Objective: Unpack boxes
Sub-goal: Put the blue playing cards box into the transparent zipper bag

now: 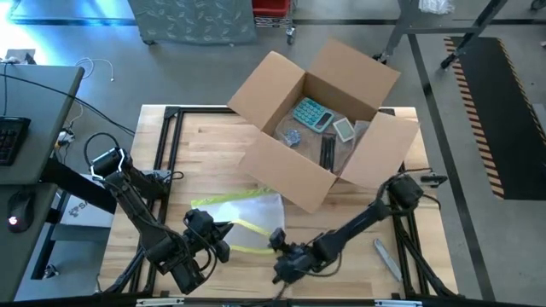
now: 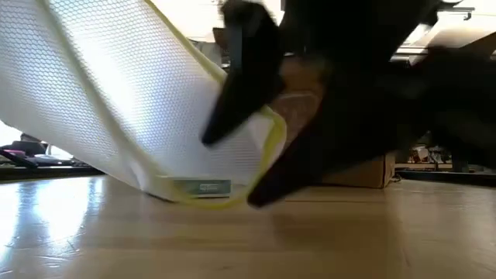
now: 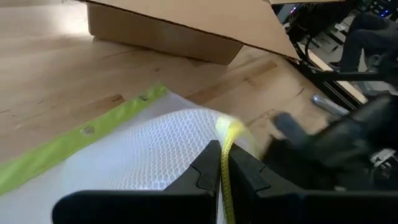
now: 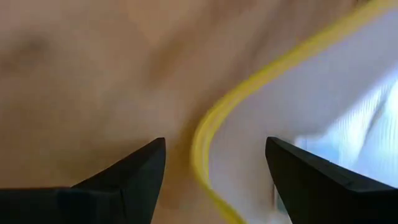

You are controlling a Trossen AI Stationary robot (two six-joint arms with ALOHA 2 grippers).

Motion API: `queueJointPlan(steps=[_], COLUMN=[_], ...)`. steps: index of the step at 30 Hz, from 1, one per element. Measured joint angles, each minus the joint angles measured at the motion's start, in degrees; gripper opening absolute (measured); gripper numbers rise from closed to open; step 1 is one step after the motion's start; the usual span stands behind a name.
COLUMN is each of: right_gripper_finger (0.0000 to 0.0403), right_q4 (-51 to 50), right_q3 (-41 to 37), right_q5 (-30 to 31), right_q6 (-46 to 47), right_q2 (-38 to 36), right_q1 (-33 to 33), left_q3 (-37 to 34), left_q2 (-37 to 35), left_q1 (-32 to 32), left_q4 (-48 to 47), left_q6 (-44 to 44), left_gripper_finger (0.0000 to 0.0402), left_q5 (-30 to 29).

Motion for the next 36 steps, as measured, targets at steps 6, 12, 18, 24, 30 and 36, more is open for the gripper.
queueJointPlan(steps=[6,12,18,24,30,36], right_gripper_finger=[0.0261,0.0253,0.019,0.0042,0.0003,0.0], right_q4=[-10.36,-12.1,-10.31,-5.23,-6.71,-7.43], right_q3=[0.04,0.02,0.0,0.0,-0.07,-0.04], right_q5=[10.27,13.66,17.07,10.9,10.2,9.15], right_q6=[6.56,6.5,4.16,5.3,7.05,7.84], right_q2=[-0.48,-0.48,-0.48,-0.48,-2.79,-13.73], right_q1=[-0.73,-3.32,-7.5,-9.68,-7.34,-3.63], left_q3=[0.0,0.0,0.0,0.0,0.0,0.0], left_q2=[0.0,0.0,0.0,0.0,-0.76,-5.63], left_q1=[-0.35,-0.36,-0.46,-0.53,-1.11,-1.72], left_q4=[0.02,0.23,4.9,7.52,6.29,1.81], left_q6=[1.06,1.07,5.31,8.66,8.79,9.5], left_gripper_finger=[0.0,0.0,0.0,0.0,0.0,0.0], left_q5=[2.95,6.28,7.67,7.65,7.36,3.4])
